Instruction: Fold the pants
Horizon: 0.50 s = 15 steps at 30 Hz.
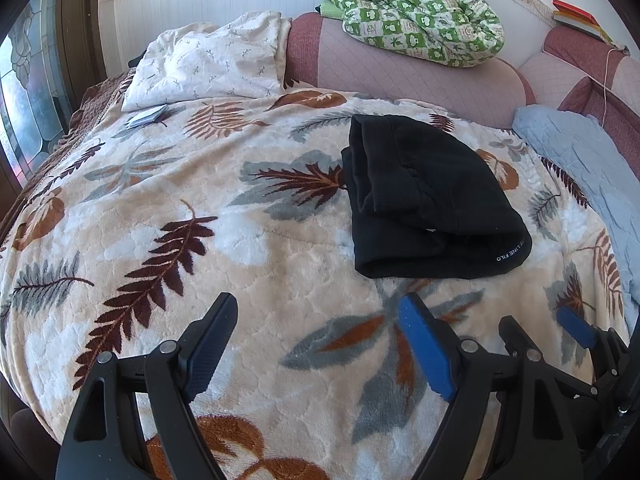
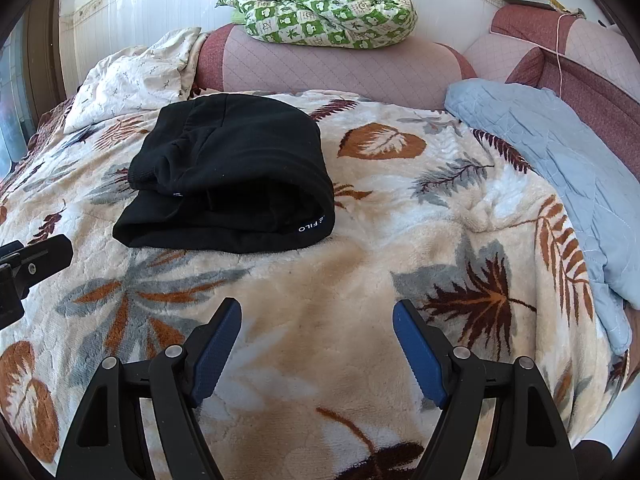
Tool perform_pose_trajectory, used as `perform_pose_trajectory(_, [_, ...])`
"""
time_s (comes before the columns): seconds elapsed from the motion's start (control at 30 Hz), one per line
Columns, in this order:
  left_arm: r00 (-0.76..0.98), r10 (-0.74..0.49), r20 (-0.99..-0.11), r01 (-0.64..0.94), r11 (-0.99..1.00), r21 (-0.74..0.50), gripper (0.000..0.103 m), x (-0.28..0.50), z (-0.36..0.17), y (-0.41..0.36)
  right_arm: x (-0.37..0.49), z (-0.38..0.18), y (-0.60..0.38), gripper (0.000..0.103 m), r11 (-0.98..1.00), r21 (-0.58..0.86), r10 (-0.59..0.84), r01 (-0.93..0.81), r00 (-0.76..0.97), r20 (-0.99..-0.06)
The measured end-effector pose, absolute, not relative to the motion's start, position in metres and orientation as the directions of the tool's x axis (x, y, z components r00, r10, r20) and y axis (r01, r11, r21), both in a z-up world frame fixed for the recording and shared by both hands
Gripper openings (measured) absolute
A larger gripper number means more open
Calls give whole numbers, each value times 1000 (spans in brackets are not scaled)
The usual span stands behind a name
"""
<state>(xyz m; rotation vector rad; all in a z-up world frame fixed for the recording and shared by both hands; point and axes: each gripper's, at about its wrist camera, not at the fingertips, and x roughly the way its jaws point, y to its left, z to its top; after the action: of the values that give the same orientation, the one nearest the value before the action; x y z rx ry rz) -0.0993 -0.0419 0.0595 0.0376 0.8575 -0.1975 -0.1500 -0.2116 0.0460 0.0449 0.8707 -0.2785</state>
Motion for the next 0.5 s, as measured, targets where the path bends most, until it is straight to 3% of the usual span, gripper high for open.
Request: perform_pose_trajectory(0.5, [634,-157,-757,187,981,-46,83,-100,57,-41,-149,46,-208,83,963,-71,-220,258,609,-762])
